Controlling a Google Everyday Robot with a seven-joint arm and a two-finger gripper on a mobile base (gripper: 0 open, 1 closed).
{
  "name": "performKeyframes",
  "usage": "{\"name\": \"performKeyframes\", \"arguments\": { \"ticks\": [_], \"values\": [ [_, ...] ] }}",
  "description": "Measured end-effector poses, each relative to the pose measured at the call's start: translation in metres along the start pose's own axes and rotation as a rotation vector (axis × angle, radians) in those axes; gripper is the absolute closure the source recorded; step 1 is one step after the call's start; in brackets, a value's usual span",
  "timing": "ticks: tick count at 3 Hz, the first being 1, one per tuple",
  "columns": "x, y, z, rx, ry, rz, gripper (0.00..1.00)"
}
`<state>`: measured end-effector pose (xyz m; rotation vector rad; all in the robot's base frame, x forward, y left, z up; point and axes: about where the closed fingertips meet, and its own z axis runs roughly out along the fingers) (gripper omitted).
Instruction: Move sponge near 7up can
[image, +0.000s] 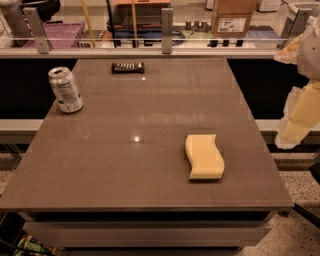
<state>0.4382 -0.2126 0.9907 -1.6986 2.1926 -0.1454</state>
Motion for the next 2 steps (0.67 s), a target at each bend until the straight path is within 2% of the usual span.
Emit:
{"name": "performKeyframes", "arguments": {
  "ticks": [1, 2],
  "values": [
    [0.0, 0.0, 0.0, 0.0, 0.0, 0.0, 0.0],
    [-0.01, -0.005, -0.006, 0.008, -0.012, -0.051, 0.0]
  ]
}}
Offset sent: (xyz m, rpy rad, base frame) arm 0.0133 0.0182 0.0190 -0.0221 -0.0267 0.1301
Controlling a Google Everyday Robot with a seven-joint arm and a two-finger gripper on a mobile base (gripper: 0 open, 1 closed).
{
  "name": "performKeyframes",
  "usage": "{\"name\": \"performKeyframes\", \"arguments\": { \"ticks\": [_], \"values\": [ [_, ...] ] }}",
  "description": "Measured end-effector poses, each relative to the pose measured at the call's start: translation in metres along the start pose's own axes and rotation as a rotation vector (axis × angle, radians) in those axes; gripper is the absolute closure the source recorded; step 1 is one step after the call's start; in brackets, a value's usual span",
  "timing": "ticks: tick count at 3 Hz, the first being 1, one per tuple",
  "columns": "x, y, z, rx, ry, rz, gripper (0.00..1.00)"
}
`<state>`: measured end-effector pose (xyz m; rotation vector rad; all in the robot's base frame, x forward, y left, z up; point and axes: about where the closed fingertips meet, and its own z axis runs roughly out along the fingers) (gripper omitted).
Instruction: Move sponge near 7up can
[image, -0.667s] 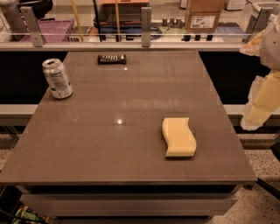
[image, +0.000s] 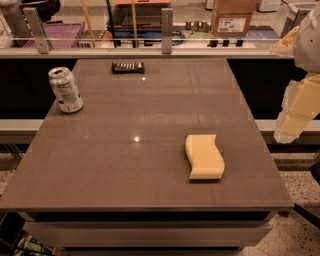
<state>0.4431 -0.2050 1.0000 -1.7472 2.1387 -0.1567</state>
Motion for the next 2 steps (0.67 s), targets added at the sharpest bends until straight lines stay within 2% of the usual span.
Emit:
{"name": "performKeyframes", "arguments": {
  "ticks": [2],
  "values": [
    [-0.0091, -0.012, -0.0152, 0.015, -0.037, -0.191, 0.0]
  ]
}}
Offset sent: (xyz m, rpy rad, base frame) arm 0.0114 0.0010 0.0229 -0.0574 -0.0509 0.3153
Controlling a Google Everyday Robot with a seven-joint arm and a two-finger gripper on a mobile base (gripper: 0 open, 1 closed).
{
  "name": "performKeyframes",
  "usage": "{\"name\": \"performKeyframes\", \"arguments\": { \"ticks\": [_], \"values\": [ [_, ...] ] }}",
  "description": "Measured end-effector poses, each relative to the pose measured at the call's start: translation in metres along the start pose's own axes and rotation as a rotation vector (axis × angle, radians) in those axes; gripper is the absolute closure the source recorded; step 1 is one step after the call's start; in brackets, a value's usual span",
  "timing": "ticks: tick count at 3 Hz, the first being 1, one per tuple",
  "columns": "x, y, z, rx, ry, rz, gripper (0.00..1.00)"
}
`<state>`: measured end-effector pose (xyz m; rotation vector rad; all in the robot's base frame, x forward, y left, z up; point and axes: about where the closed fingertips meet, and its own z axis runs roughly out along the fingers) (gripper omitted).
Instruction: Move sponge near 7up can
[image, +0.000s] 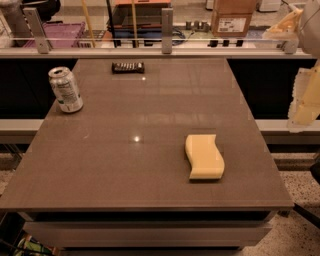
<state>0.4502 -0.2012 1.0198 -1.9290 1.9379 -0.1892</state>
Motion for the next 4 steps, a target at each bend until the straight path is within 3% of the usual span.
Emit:
{"name": "performKeyframes", "arguments": {
  "ticks": [1, 2, 4],
  "values": [
    [-0.004, -0.004, 0.002, -0.032, -0.065, -0.14, 0.0],
    [-0.01, -0.003, 0.012, -0.078, -0.116, -0.325, 0.0],
    [-0.016, 0.01, 0.032, -0.136, -0.158, -0.7, 0.0]
  ]
}}
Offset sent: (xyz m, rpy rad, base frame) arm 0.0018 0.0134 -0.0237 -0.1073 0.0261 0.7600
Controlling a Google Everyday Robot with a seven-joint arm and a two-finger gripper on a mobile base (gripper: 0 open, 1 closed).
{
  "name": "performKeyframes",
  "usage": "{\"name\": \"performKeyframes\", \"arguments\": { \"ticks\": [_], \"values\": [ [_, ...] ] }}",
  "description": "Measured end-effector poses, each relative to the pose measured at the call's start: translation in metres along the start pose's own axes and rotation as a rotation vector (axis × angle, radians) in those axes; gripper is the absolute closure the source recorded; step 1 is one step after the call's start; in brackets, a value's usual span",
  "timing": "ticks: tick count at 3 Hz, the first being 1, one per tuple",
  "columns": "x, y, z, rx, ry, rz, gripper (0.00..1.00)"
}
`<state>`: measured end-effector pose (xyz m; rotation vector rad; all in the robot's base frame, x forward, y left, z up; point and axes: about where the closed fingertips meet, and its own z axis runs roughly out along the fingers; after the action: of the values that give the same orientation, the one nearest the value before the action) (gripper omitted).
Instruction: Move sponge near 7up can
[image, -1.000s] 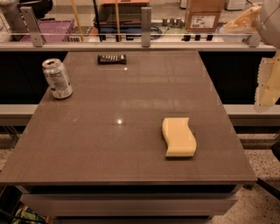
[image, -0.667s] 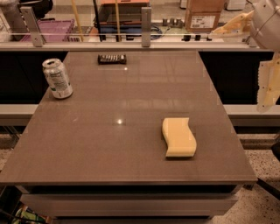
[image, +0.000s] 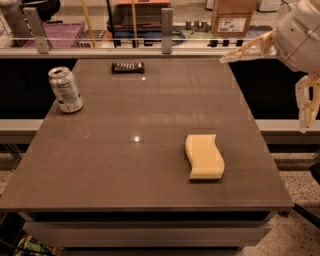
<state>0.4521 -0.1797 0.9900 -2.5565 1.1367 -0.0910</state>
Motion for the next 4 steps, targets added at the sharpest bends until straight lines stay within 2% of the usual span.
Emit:
{"name": "performKeyframes", "arguments": {
  "ticks": [1, 3, 4],
  "values": [
    [-0.003, 0.006, 0.013, -0.018, -0.024, -0.149, 0.0],
    [-0.014, 0.018, 0.042, -0.024, -0.084, -0.365, 0.0],
    [-0.013, 0.015, 0.042, -0.014, -0.078, -0.368, 0.0]
  ]
}}
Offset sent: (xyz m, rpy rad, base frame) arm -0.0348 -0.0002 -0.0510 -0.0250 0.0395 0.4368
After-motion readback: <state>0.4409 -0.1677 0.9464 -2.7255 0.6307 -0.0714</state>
